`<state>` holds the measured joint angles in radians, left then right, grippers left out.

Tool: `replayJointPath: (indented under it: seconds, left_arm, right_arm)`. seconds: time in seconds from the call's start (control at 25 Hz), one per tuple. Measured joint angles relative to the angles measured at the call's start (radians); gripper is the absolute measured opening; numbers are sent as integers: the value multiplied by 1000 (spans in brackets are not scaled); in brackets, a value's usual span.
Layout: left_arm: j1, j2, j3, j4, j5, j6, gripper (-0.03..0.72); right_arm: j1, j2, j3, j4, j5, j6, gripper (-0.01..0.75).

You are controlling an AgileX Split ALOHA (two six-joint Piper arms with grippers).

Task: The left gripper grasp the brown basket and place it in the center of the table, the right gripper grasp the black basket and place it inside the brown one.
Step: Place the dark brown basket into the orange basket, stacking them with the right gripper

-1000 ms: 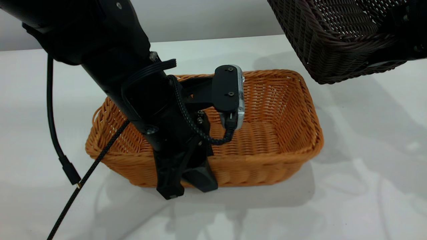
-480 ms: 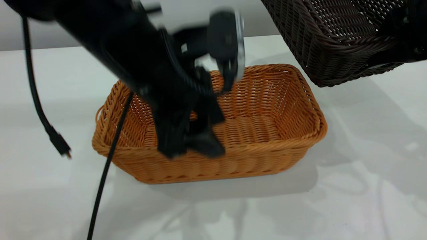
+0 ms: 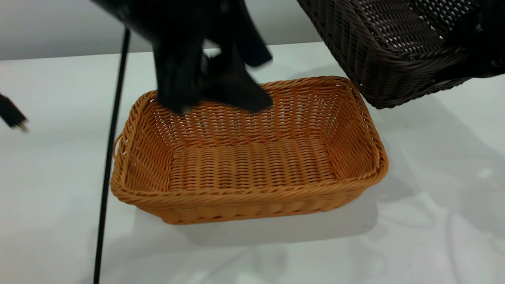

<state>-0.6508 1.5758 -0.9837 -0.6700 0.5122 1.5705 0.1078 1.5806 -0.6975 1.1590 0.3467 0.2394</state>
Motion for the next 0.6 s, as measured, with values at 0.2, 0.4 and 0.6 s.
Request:
replayJointPath:
  seconds: [0.2,0.4,0.6]
  left_arm:
    - [0,-141,-1,-13,-87,-1,435]
    - [0,-274,-2,-15,-191,-12,434]
    - [0,-377,-34,-95,-272,-63,410]
  right_arm:
    - [0,0,-23,-22,62,-45,120]
    - [0,0,-134,-134,182,-117,120]
    - [1,17,-292,-376,383,-120,120]
